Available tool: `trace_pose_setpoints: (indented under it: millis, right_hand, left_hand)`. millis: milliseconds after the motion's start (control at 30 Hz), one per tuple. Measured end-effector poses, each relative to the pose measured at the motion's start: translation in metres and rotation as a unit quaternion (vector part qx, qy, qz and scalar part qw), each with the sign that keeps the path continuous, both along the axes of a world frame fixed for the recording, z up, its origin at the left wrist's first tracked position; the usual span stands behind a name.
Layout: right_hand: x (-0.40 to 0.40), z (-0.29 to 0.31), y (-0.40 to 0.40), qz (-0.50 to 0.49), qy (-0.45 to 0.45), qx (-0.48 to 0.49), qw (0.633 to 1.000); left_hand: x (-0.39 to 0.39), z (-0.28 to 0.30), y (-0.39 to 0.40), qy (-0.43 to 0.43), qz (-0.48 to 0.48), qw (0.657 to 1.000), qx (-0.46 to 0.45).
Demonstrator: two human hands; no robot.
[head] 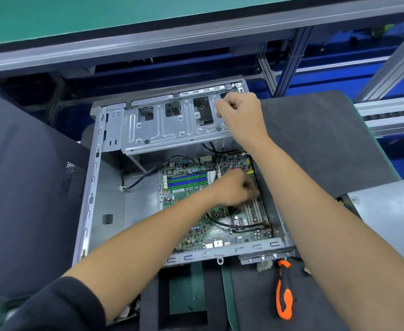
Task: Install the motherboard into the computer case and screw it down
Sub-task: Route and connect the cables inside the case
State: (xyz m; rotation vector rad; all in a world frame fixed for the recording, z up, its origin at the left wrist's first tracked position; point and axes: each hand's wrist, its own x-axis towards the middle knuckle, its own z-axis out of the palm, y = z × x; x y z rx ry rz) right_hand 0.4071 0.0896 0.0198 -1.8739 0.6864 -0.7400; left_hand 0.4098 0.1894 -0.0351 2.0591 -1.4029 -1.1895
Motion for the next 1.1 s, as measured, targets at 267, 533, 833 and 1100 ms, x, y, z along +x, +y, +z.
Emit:
trace_pose_setpoints:
  millis: [267,533,833,1100]
  right_hand:
    - [-0.001,0.003,-0.001,-0.016,-0.023,0.011,1.000]
    - [-0.002,0.003,-0.003,-0.021,-0.033,0.019,0.999]
    - [0.000,-0.001,-0.008,-0.028,-0.049,0.049,0.997]
    - [-0.001,0.000,-0.011,-0.035,-0.078,0.125,0.988]
  left_hand:
    - [0.050,-0.020,-0.009,-0.077,0.206,0.973,-0.064]
    - [0.035,-0.027,-0.022,-0.058,0.108,0.991,-0.060]
    - [0.021,-0.033,-0.024,0.172,0.225,0.956,-0.076]
    - [0.022,-0.032,-0.024,0.100,0.123,0.985,-0.066]
